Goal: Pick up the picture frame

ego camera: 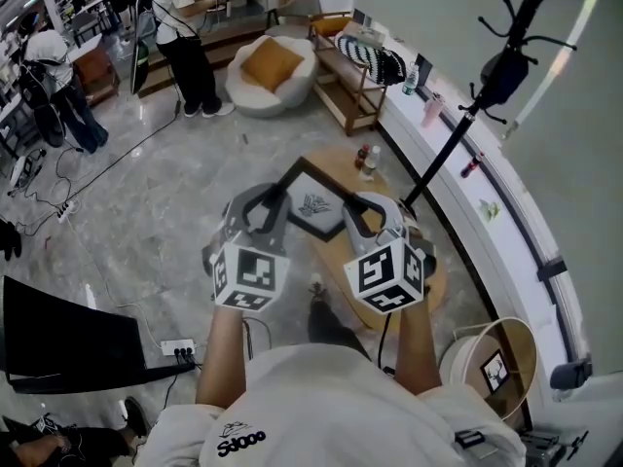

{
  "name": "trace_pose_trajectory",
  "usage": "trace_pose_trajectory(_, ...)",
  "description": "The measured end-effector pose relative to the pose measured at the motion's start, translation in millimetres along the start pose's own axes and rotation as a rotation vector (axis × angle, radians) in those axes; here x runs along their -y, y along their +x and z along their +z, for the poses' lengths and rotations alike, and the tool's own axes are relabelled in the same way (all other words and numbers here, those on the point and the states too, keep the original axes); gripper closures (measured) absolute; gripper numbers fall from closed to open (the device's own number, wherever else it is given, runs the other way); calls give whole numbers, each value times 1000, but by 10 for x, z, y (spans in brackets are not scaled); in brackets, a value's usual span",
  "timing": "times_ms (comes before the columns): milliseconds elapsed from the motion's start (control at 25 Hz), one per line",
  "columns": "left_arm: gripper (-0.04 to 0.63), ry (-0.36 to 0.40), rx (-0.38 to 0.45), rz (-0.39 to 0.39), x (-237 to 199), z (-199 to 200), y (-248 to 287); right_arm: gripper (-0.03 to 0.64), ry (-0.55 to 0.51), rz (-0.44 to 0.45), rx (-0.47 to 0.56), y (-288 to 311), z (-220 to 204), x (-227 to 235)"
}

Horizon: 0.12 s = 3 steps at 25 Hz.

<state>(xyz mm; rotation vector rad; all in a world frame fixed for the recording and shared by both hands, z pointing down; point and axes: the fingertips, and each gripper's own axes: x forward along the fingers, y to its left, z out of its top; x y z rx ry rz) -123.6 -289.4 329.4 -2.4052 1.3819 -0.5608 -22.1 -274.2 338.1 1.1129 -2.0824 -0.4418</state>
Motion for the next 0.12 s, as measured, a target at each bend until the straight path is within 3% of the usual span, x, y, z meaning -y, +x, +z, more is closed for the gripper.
trace_pose_trajectory(120,520,-2,-3,-3,10,-1,43,543,1,3,-3,21,-25,26)
